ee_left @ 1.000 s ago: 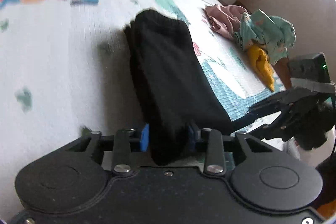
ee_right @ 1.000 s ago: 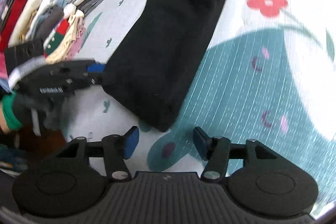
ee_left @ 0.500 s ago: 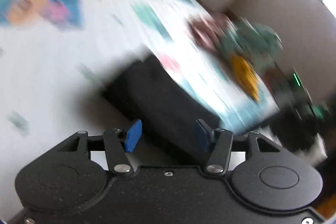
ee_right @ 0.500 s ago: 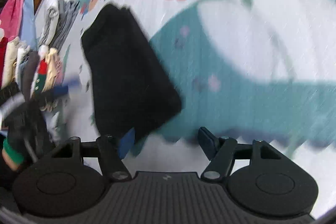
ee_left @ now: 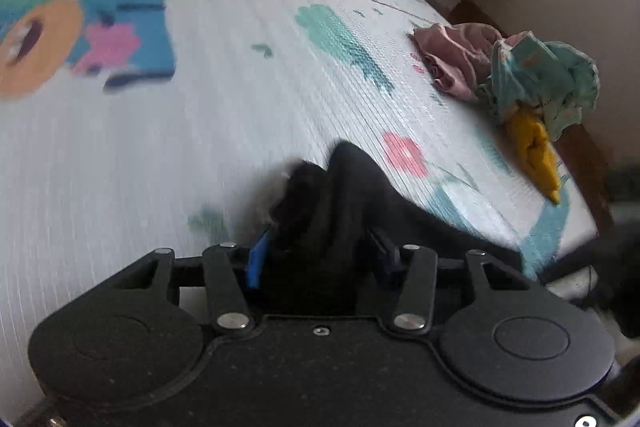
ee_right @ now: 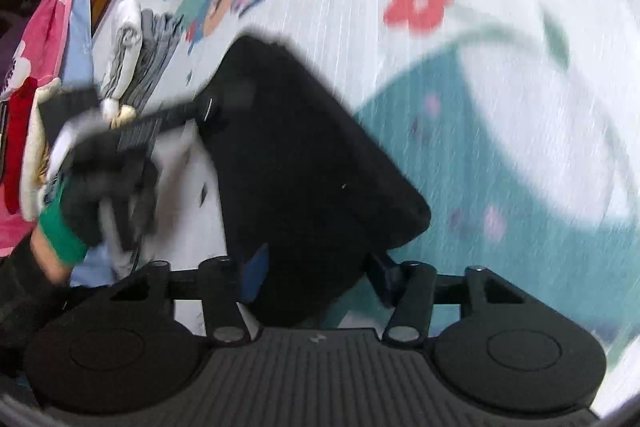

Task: Fold clothes
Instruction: 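Lift the folded trousers with the left tool and carry them to the clothes pile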

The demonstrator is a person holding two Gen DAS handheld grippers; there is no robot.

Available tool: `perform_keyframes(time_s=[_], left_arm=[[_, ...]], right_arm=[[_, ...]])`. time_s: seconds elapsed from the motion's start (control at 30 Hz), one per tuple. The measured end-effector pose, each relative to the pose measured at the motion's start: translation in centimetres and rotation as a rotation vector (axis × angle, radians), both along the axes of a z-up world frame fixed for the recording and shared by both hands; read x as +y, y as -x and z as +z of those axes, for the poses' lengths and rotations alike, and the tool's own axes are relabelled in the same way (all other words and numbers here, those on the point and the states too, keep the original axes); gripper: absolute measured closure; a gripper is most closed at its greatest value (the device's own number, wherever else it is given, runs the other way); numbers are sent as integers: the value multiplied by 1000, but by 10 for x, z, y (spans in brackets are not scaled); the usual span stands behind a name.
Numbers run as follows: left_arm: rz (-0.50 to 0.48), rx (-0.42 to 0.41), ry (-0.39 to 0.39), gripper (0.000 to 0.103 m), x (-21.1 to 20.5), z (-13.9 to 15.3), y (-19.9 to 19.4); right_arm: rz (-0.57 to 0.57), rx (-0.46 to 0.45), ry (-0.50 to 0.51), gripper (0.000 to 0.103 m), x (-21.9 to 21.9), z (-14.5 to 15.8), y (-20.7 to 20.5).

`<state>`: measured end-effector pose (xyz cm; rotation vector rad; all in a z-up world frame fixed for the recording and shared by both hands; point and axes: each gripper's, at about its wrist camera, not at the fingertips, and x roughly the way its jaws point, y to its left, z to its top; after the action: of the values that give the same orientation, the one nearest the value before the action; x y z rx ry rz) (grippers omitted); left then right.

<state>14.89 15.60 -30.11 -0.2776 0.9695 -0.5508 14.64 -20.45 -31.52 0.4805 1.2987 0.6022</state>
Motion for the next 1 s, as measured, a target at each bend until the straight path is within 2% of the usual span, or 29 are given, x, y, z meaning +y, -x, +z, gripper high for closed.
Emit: perform_keyframes(time_s=[0.13, 0.17, 0.23, 0.27, 0.43, 0.57, 0.7, 0.73, 0.8, 0.83, 0.87, 0.9, 0.93, 1.0], left_arm=[[55, 56, 78, 51, 8, 3, 50], [90, 57, 94, 50, 13, 5, 58], [152, 61, 122, 41, 22, 9, 71], [171, 63, 131, 40, 23, 9, 73], [204, 97, 134, 37, 14, 6, 59], [244, 137, 125, 37, 5, -5, 48], [320, 177, 207, 46, 15, -11, 52], [336, 194, 234, 50, 18, -13, 54], [379, 216, 278, 52, 19, -18, 58], [393, 216, 284, 53, 17, -19, 61], [391, 201, 263, 54, 12, -17, 63], [380, 182, 227, 61, 7, -15, 64], [370, 168, 207, 68, 4, -14, 64], [363, 159, 216, 76, 4, -17, 64]], right_arm=[[-43, -153, 76, 48, -21, 14, -29], [-54, -158, 80, 48, -29, 15, -34], [-76, -153, 82, 45, -34, 14, -41], [-79, -150, 83, 40, -36, 14, -42], [-10, -105, 91, 35, -23, 7, -24], [38, -117, 80, 35, -9, 1, -20], [-52, -79, 17, 36, -16, -7, -25], [-48, -89, 18, 36, -14, -8, -25], [-28, -122, 45, 36, -9, -6, -21], [-22, -137, 60, 38, -6, -5, -19], [-21, -144, 72, 44, -5, -5, -18], [-26, -134, 77, 54, -6, -5, -19], [-22, -120, 81, 58, -7, -5, -23], [21, -104, 101, 72, -3, -2, -30]])
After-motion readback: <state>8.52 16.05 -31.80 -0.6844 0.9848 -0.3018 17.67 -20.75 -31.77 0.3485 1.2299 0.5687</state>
